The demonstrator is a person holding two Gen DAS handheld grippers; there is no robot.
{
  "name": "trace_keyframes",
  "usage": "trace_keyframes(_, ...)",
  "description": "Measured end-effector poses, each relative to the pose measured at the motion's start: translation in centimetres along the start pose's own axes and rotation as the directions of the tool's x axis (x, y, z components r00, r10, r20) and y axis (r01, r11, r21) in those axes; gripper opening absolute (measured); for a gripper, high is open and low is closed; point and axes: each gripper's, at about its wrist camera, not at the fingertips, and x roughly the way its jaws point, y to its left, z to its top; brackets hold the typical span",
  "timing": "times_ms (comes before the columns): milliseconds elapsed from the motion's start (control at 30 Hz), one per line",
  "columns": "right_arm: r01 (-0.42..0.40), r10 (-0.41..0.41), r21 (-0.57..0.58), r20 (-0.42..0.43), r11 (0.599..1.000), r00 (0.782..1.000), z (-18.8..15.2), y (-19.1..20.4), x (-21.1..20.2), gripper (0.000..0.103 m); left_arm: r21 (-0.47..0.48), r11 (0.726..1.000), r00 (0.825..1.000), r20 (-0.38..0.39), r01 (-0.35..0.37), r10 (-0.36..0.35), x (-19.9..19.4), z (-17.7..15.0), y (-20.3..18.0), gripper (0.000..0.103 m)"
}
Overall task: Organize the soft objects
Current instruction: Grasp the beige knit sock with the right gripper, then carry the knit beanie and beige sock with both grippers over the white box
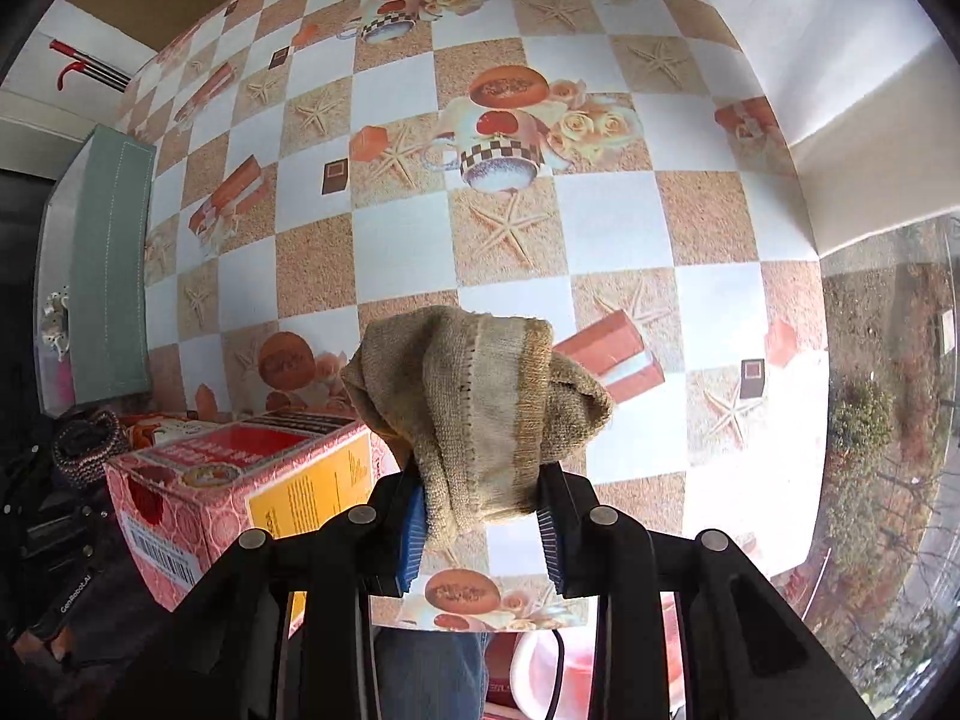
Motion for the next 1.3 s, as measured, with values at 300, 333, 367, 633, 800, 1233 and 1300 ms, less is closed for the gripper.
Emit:
trace_keyframes(300,-0.032,0.029,-0.039,-0.085,0.999,0.996,-9.3,3.4,0.0,0.033,-0.029,0.999,0.999,0.051,0.012,-0.011,-1.5,-3.5,1.5,0.036)
trace_keyframes(333,-0.041,0.035,-0.061,-0.102,0.997,0.994,-10.1,4.1,0.1,0.033,-0.04,0.999,0.998,0.061,0.013,-0.011,-1.7,-3.7,1.9,0.036)
trace_keyframes(367,-0.052,0.042,-0.083,-0.119,0.995,0.992,-10.8,4.9,0.3,0.033,-0.052,0.999,0.997,0.072,0.015,-0.011,-2.0,-3.9,2.3,0.036)
trace_keyframes(633,-0.082,0.057,-0.29,-0.093,0.954,0.994,-11.7,12.5,-2.0,0.033,-0.18,0.984,0.991,0.135,0.006,0.018,-3.4,-5.5,6.4,0.036)
trace_keyframes(800,-0.086,0.087,-0.376,-0.014,0.923,0.996,-9.2,17.9,-4.4,0.033,-0.278,0.96,0.985,0.164,-0.013,0.061,-4.3,-6.6,9.4,0.036)
trace_keyframes(1233,-0.053,0.118,-0.524,0.092,0.85,0.989,-2.9,30.8,-6.8,0.033,-0.509,0.859,0.966,0.193,-0.052,0.173,-6.4,-7.5,16.9,0.036)
trace_keyframes(1300,-0.064,0.127,-0.532,0.084,0.845,0.988,-2.1,31.9,-6.8,0.033,-0.537,0.842,0.965,0.188,-0.057,0.185,-6.4,-7.6,18.0,0.036)
